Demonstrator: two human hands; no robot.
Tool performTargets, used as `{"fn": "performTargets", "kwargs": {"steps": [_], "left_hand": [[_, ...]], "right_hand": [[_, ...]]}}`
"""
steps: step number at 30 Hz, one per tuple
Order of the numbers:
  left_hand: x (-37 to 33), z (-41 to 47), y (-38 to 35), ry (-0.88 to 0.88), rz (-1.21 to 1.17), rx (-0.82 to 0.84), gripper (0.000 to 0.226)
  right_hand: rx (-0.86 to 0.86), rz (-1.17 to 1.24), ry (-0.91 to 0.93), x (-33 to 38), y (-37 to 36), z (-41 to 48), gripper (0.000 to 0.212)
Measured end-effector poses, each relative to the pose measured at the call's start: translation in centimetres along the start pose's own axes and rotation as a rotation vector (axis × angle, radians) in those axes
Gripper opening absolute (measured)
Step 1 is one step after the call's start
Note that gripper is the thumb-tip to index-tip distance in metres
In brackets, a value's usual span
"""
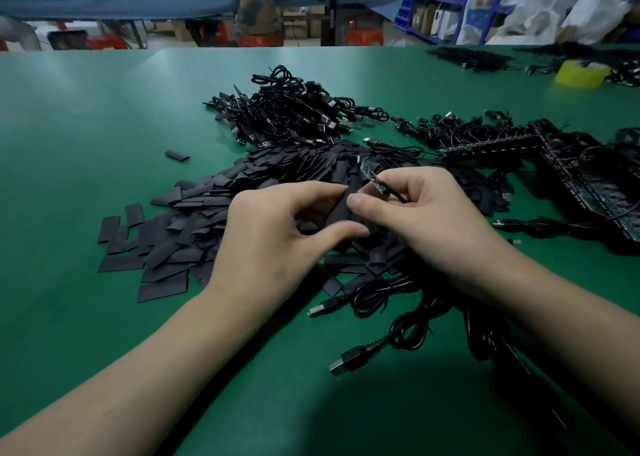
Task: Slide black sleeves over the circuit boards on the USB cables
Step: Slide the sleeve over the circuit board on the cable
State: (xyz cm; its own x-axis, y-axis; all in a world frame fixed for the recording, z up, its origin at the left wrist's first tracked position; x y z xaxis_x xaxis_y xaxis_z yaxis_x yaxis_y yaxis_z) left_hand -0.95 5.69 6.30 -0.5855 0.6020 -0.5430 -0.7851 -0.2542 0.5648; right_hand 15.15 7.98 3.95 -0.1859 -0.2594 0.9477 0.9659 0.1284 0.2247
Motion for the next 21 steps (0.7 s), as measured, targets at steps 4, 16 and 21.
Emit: {"fn": "performTargets", "kwargs": {"steps": [4,16,21], "left_hand": [[-0.2,0.4,0.7,-0.030,0.107,-0.029,0.030],[1.6,0.6,1.7,0.052,0.087,-0.066,0.021],[0.6,0.5,1.6,-0.074,0.167,-0.056,0.022]], "right_hand": [[0.049,-0.034,-0.008,0.2,-0.4,-0.2,0.022],[0.099,-0.492,0.090,1.9,0.9,-0.1,0.040],[0.076,-0.424,0.049,1.3,0.8,-0.1,0.041]]}}
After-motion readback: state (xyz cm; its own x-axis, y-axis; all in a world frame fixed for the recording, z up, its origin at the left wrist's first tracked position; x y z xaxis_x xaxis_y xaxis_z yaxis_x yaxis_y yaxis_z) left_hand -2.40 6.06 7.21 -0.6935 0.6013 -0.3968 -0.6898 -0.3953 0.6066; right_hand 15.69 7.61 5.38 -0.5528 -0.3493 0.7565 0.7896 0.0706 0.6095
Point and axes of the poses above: each hand's wrist, its own z-axis towards the middle knuckle, its own y-axis out of the back of the hand, x = y × z, the point moved 9 cm from there along z, towards the middle knuckle, and after that the axes turned 5 degrees about z, right-handed, at the moved point
